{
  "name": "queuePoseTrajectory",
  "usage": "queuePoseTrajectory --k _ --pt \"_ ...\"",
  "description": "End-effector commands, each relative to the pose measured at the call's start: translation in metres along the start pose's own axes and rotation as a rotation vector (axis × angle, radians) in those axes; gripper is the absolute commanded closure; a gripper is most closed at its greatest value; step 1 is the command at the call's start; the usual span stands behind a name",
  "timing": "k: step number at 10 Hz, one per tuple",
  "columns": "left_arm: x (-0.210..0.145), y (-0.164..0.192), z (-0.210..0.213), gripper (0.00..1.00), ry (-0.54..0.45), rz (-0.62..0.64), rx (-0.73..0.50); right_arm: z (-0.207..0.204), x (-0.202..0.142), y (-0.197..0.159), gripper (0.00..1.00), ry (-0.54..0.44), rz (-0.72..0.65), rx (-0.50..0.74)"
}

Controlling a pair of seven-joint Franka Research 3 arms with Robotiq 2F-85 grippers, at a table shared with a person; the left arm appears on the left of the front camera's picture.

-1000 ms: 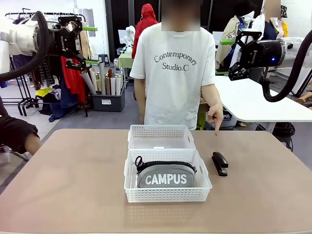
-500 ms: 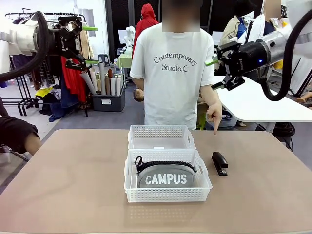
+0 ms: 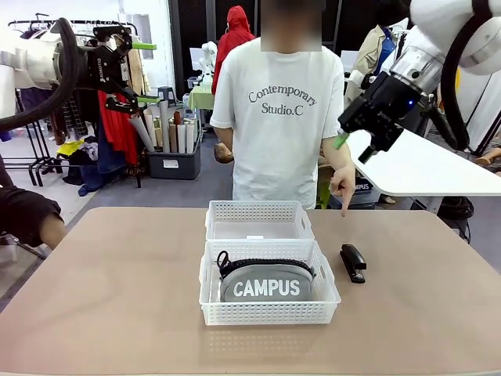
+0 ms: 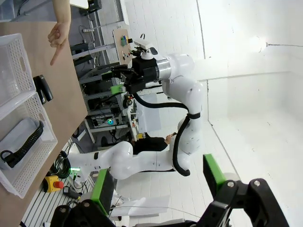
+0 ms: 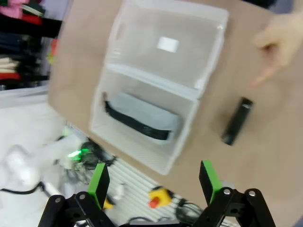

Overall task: Distribute items into two baskets.
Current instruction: Pick up the Stapler that the person points to.

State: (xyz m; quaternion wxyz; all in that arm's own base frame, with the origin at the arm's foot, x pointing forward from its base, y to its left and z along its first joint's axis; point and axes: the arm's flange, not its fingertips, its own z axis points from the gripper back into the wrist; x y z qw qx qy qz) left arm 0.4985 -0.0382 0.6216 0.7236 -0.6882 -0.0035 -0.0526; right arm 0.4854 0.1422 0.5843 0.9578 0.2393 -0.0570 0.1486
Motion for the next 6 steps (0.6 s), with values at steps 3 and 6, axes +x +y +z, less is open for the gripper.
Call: queuePoseTrajectory --k 3,6 --pt "-0.001 -0.002 0.001 0.0 -0.003 -0.003 -0.001 -0.021 -0.018 -0.012 0.0 -0.008 -0.002 -0.36" --pt "-0.001 -0.002 0.001 0.0 -0.003 -0.003 -0.001 -0.048 -0.037 -0.052 0.0 -0.103 -0.075 -0.397"
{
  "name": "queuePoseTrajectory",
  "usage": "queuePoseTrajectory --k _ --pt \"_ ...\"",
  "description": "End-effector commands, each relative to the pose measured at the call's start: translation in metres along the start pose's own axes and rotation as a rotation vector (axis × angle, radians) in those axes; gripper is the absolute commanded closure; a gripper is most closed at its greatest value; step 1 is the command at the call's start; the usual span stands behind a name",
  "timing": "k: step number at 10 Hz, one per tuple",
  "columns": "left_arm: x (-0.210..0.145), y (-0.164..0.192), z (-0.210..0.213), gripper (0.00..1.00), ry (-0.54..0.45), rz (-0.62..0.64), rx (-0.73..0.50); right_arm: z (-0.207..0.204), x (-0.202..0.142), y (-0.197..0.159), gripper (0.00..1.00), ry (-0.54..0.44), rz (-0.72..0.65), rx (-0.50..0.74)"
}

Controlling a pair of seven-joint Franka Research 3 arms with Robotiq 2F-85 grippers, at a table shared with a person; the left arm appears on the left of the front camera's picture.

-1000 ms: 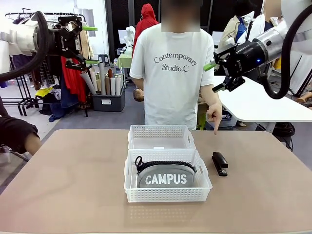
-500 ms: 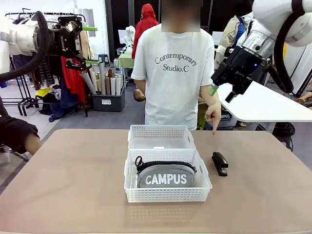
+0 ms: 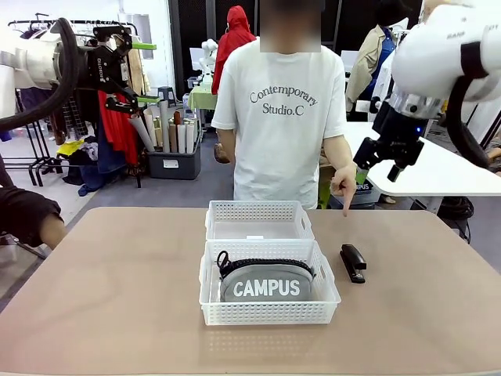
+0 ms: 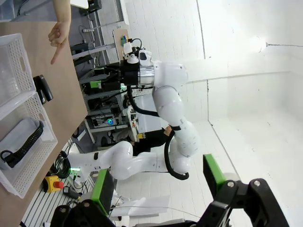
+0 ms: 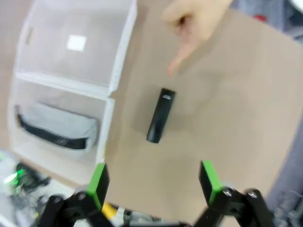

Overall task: Distribute items into two baskets.
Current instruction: Pick up the Stapler that the person points to.

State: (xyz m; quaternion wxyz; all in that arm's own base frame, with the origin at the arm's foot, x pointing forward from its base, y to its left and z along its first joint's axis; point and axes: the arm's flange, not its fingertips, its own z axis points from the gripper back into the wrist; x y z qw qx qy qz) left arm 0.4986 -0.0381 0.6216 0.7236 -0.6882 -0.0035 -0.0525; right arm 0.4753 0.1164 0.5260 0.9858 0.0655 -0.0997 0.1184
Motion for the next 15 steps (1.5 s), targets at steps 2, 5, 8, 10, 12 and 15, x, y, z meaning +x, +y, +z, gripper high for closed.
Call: queuePoseTrajectory --k 2,5,8,10,12,15 --pt "-0.001 -0.002 0.001 0.0 -0.002 -0.003 -0.001 -0.034 -0.017 -0.017 0.0 -0.082 -0.073 -0.052" --pt "-0.001 -0.002 0.001 0.0 -0.002 -0.003 -0.001 -0.039 -0.016 -0.023 0.0 -0.052 -0.064 -0.017" --pt "-0.001 -0.002 0.001 0.0 -0.002 -0.003 -0.001 -0.039 -0.016 -0.023 0.0 -0.052 -0.064 -0.017" --pt "-0.001 -0.002 0.001 0.0 -0.002 -0.003 -0.001 -0.065 -0.019 -0.012 0.0 -0.006 -0.061 -0.035" --pt "-0.001 -0.002 0.001 0.0 -0.002 -0.003 -0.001 -0.096 -0.026 -0.001 0.0 0.045 -0.065 -0.051" --pt "-0.001 -0.002 0.001 0.0 -0.002 -0.003 -0.001 -0.132 -0.032 0.0 0.0 0.078 -0.093 -0.139"
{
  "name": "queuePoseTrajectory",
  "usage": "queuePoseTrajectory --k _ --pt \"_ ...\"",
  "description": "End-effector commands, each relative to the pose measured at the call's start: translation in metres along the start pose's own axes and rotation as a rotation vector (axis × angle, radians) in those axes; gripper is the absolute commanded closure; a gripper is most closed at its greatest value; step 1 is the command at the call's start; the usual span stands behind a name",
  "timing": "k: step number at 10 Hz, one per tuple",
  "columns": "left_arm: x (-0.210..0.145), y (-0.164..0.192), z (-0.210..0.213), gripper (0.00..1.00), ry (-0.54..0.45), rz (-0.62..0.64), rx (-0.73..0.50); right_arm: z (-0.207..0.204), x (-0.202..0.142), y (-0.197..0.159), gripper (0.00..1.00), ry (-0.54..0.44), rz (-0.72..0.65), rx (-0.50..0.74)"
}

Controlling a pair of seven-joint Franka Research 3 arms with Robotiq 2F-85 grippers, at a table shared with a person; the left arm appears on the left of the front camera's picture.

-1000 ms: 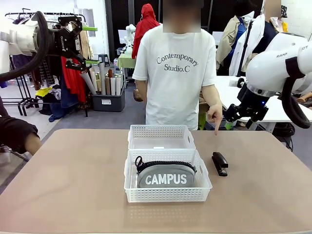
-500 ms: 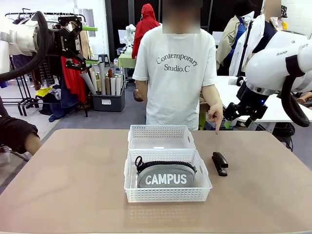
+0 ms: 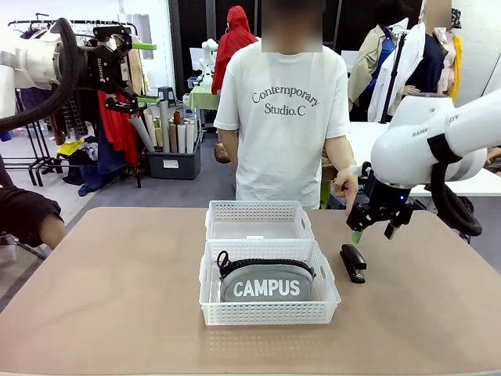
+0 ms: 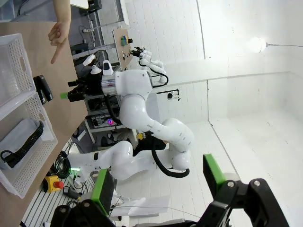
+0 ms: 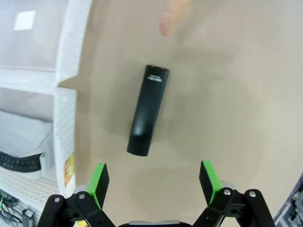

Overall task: Distribute items into two baskets.
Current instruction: Pick up the Stapler that the person points to.

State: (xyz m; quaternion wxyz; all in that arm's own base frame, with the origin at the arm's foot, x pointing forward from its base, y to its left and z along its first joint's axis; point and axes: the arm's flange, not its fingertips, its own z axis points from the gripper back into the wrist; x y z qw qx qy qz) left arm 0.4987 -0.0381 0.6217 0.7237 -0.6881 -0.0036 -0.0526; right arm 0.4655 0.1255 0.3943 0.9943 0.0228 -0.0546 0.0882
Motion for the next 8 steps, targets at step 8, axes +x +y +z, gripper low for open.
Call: queuePoseTrajectory --k 8 --pt "-0.001 -0.002 0.001 0.0 -0.002 -0.003 -0.001 -0.063 0.013 0.023 0.0 0.017 -0.055 -0.104"
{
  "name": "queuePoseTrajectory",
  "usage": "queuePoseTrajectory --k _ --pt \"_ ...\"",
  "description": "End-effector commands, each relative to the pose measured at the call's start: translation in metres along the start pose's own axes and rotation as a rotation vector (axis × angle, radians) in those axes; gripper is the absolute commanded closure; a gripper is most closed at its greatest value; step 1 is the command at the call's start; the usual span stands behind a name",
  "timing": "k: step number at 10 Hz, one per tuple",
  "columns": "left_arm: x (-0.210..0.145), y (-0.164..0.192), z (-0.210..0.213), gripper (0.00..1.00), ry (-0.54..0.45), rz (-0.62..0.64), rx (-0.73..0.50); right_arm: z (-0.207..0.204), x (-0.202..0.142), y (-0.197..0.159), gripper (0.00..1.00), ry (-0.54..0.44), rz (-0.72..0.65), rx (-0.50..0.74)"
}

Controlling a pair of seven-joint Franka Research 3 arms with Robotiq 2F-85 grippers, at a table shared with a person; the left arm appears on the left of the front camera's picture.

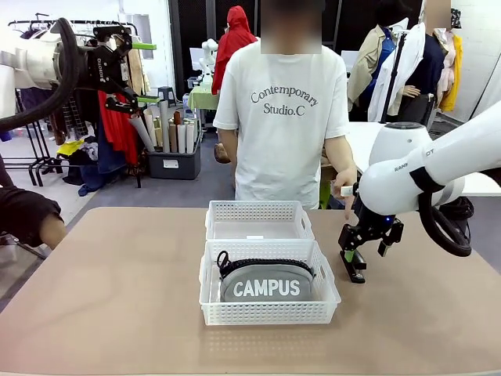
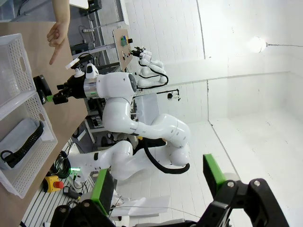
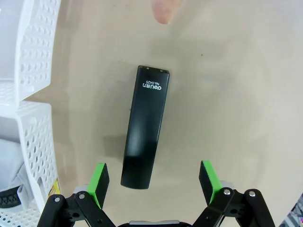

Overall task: Distribute items into two baskets.
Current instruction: Pick up the Stapler that the person points to.

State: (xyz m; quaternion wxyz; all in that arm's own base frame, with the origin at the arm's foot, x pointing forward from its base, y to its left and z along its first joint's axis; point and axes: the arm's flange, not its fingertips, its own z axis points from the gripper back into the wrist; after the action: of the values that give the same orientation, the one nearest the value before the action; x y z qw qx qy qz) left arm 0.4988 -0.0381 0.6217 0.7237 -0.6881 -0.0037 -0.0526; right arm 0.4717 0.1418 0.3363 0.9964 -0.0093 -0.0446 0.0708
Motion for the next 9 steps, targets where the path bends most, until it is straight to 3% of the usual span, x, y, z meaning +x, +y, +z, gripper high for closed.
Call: queuePoseTrajectory --k 1,4,9 --pt "-0.0013 -0.0017 0.001 0.0 -0.002 -0.003 -0.001 -0.0074 0.0108 0.0135 0.0 -0.008 -0.027 -0.033" --pt "-0.0013 -0.0017 0.001 0.0 -0.002 -0.003 -0.001 -0.0102 0.0139 0.0173 0.03 0.01 -0.01 -0.021" --pt "-0.0013 -0.0017 0.001 0.0 -0.002 -0.003 -0.001 -0.0102 0.0161 0.0166 1.0 0.017 -0.005 -0.01"
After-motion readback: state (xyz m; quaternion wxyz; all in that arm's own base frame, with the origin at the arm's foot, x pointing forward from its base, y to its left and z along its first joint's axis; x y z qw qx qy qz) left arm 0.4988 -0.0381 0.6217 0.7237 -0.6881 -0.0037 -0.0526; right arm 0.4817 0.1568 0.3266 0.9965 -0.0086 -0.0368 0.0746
